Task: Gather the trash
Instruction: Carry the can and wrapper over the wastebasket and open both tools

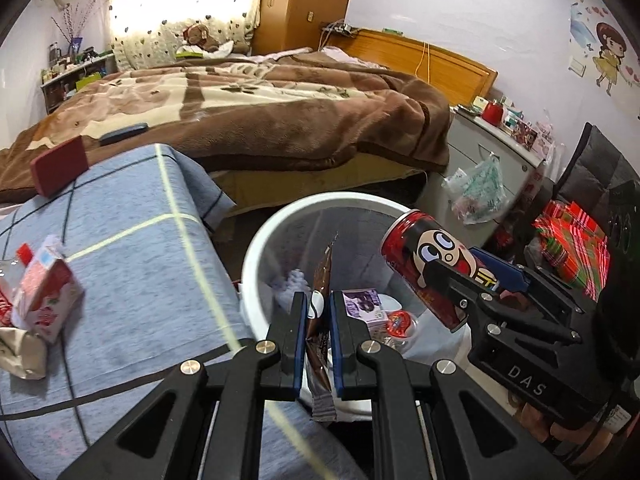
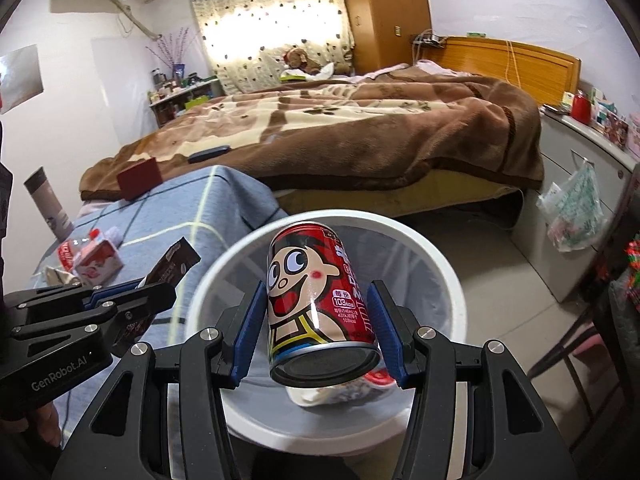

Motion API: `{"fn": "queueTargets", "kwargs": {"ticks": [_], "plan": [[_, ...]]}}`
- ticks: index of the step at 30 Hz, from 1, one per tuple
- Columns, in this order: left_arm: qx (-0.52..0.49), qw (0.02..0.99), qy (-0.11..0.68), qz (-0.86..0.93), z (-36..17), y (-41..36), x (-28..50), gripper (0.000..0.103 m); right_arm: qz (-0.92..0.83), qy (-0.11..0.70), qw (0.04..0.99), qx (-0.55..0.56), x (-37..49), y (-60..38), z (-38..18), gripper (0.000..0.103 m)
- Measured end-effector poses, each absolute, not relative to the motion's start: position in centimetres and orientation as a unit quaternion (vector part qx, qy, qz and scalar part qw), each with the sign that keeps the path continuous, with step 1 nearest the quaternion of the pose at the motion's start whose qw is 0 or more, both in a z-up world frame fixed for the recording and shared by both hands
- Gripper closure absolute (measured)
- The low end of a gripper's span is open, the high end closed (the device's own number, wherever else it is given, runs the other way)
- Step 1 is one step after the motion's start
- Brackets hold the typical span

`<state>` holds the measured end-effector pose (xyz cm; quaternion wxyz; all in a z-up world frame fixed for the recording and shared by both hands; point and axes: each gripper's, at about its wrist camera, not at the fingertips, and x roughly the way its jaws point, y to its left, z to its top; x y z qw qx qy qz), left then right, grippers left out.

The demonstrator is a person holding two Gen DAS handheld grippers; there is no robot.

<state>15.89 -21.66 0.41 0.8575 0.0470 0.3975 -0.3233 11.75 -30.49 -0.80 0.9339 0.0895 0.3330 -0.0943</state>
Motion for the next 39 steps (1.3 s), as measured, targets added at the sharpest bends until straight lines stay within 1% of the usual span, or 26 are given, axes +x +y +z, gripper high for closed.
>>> {"fn": "queueTargets", "kwargs": {"ticks": [9, 10, 12, 13, 14, 17, 28, 39], "plan": [[0.059, 0.854, 0.413, -0.312, -0.8, -23.5, 16.5, 0.091, -0.108, 0.358, 0.923, 0.092, 12.1, -32.6, -2.2, 0.049], [0.058, 0.852, 0.415, -0.314, -0.9, -23.5, 16.6, 0.087, -0.107, 0.361, 0.921, 0.095, 12.1, -32.8, -2.3, 0.049], [0.054, 0.851, 0.419, -0.312, -1.2, -23.5, 16.8, 0.068, -0.111, 0.363, 0.920, 0.096, 12.1, -33.1, -2.7, 0.049], [0.053, 0.853, 0.419, -0.307, -1.3, -23.5, 16.9, 0.049, -0.115, 0.365, 0.919, 0.093, 12.1, -33.1, -2.7, 0.049], [0.051, 0.854, 0.418, -0.305, -1.4, -23.5, 16.9, 0.043, -0.116, 0.365, 0.919, 0.093, 12.1, -33.2, -2.7, 0.048], [0.040, 0.853, 0.420, -0.309, -1.3, -23.1, 16.9, 0.043, -0.117, 0.365, 0.919, 0.091, 12.0, -33.2, -2.6, 0.046], [0.034, 0.863, 0.409, -0.294, -0.4, -21.3, 16.4, 0.043, -0.118, 0.355, 0.924, 0.083, 11.4, -32.3, -1.9, 0.046], [0.019, 0.877, 0.393, -0.274, 0.6, -17.7, 15.7, 0.043, -0.108, 0.340, 0.931, 0.073, 11.3, -30.4, -0.8, 0.046]]}}
